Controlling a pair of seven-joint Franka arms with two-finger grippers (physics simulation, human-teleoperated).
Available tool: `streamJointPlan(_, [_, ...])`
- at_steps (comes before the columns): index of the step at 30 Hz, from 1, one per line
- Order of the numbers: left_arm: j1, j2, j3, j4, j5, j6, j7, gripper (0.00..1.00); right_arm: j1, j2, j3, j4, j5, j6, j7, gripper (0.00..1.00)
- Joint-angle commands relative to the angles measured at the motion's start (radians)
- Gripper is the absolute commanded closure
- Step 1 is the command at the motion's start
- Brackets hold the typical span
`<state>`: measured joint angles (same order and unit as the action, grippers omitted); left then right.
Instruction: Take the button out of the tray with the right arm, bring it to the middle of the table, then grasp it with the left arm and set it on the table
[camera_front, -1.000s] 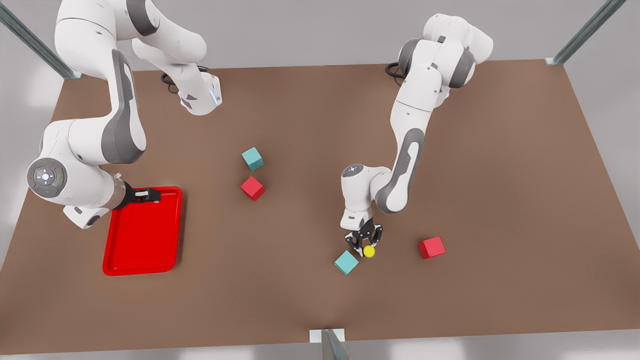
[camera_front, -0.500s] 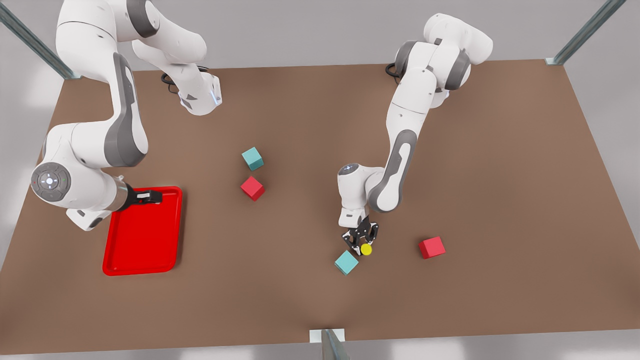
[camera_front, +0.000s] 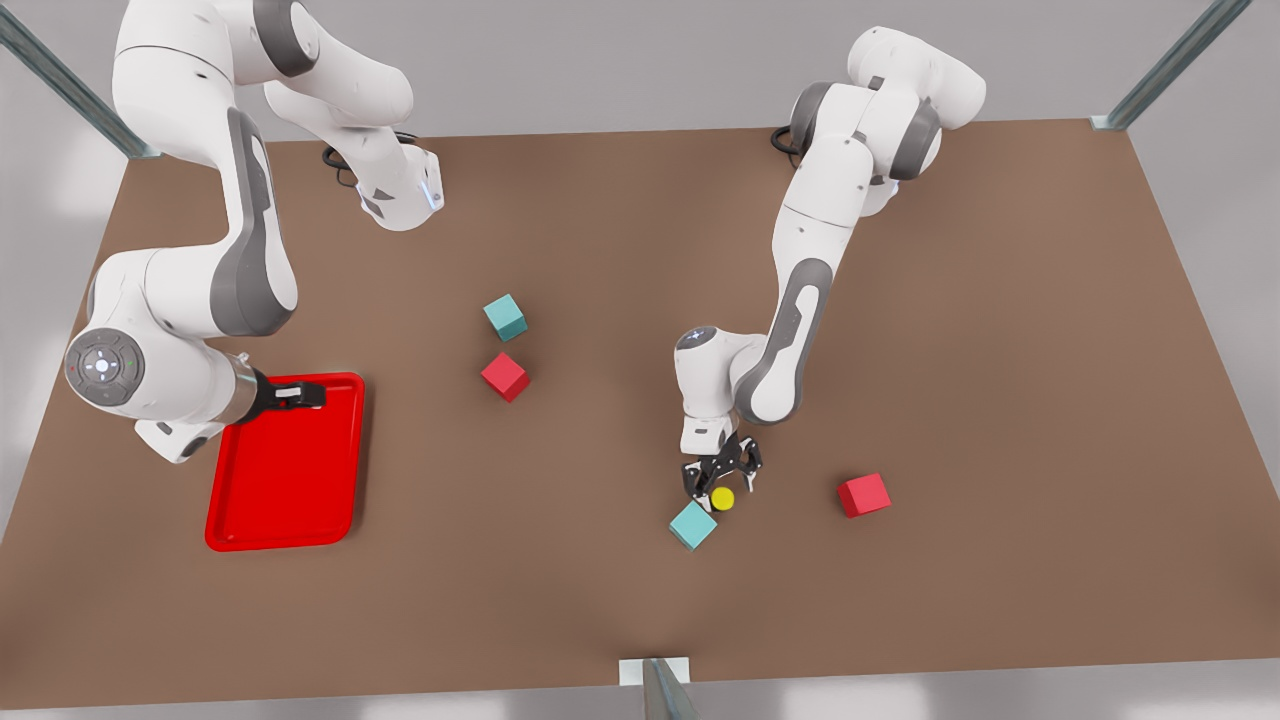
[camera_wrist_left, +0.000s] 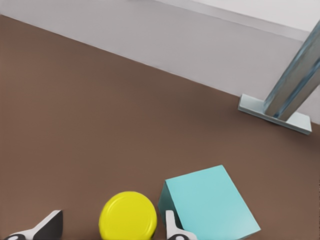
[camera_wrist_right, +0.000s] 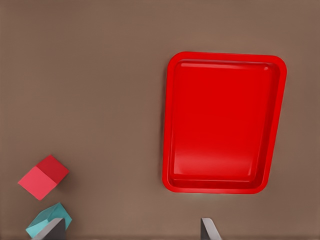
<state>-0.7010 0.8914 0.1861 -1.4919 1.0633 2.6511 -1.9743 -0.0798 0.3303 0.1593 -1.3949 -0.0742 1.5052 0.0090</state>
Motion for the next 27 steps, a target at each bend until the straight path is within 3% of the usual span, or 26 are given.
streamJointPlan(1, [0.000, -0.002, 0.001, 0.001, 0.000, -0.005, -0.071, 0.01, 0.000, 0.001, 0.000, 0.000, 0.001, 0.000, 0.000, 0.00])
streamJointPlan(15, [-0.011, -0.019, 0.000, -0.019, 0.000, -0.006, -0.072, 0.01, 0.005, 0.003, 0.000, 0.000, 0.001, 0.001, 0.000, 0.00])
streamJointPlan(23, [-0.035, -0.091, -0.010, -0.113, -0.011, -0.014, -0.081, 0.01, 0.014, 0.006, -0.003, 0.002, -0.001, -0.002, 0.000, 0.00])
streamJointPlan(27, [-0.058, -0.287, -0.056, -0.353, -0.011, -0.013, -0.093, 0.01, 0.014, 0.007, -0.003, 0.002, -0.007, 0.000, 0.000, 0.00])
